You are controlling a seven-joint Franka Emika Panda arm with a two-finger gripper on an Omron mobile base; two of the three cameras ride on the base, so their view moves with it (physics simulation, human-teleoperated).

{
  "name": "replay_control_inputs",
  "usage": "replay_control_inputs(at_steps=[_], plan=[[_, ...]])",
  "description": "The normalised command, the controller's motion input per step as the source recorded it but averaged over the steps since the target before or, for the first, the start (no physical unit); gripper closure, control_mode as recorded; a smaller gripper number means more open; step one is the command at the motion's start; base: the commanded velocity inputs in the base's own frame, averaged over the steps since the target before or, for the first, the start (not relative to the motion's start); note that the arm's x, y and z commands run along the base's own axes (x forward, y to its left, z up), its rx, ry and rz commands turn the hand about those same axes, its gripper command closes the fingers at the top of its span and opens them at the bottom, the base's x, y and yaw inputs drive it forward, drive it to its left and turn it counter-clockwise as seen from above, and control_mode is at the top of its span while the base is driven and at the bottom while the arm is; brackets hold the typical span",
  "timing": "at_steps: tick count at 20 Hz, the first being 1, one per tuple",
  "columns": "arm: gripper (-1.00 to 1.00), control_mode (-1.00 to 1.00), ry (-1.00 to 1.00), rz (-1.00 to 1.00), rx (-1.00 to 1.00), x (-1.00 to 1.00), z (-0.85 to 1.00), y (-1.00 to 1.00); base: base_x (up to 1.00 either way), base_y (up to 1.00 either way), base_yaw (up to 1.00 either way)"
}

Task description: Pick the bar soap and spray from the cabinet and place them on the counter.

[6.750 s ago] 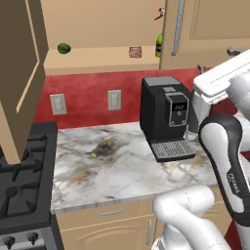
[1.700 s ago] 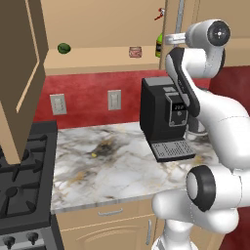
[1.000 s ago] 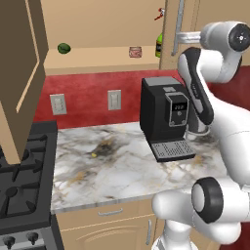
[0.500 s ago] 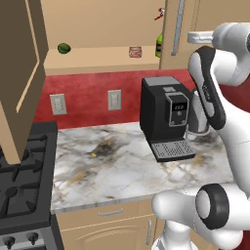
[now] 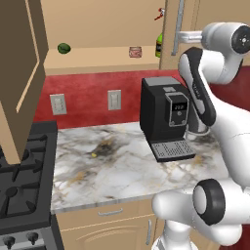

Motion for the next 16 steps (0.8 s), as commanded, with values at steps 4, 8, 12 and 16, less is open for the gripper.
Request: replay_control_inputs(at_steps=[4,8,12,16], plan=[[-1.00,-1.00,0.00,0.00,0.01,0.37,-0.02,0.02,0.00,0.00,0.00],[-1.00,-1.00,0.00,0.00,0.02,0.46,-0.05,0.00,0.00,0.00,0.00],[-1.00,-1.00,0.00,0.00,0.00,0.47,-0.08,0.00,0.00,0.00,0.00],[-1.00,-1.00,0.00,-0.01,0.01,0.55,-0.10,0.03,0.00,0.00,0.00]])
